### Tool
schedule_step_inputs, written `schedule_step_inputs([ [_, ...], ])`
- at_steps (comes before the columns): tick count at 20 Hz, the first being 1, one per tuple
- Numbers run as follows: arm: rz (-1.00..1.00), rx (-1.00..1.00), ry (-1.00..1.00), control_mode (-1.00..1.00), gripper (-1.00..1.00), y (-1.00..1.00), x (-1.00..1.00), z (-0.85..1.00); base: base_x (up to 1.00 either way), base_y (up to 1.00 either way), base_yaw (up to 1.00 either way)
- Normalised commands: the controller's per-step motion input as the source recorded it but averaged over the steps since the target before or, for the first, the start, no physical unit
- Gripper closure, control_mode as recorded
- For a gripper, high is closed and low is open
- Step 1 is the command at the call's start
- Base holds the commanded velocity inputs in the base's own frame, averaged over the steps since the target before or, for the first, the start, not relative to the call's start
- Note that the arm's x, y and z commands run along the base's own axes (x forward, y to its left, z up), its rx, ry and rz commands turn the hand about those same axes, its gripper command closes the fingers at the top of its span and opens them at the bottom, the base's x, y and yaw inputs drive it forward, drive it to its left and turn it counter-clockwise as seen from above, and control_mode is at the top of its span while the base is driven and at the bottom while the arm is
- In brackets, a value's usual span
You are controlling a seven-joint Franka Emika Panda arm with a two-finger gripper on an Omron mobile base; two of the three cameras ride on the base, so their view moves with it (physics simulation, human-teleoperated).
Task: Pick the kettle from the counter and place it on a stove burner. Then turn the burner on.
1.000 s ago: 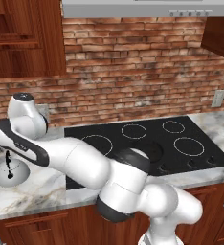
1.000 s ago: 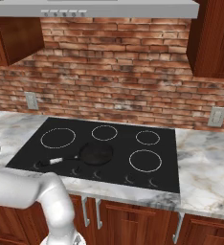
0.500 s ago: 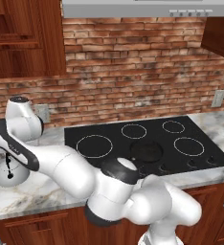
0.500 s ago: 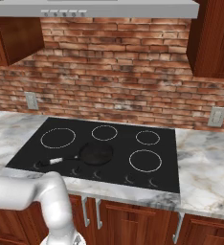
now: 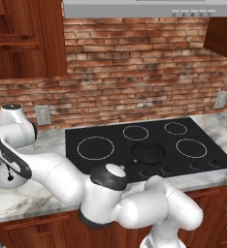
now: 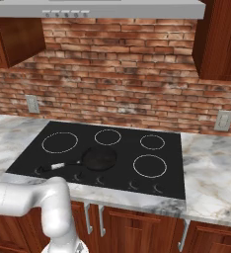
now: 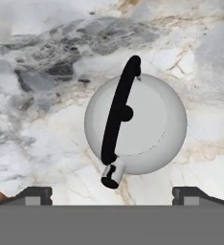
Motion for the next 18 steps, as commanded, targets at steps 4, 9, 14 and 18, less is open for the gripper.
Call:
schedule_step_inputs([
  [4,0.00,-0.02,0.00,-1.00,-1.00,0.23,0.21,-0.16,0.00,0.00,0.00],
  [9,0.00,-0.09,0.00,-1.00,-1.00,0.04,0.21,-0.15,0.00,0.00,0.00],
  [14,0.00,-0.07,0.00,-1.00,-1.00,0.00,0.24,-0.13,0.00,0.00,0.00],
  [18,0.00,0.00,0.00,-1.00,-1.00,0.06,0.22,-0.10,0.00,0.00,0.00],
])
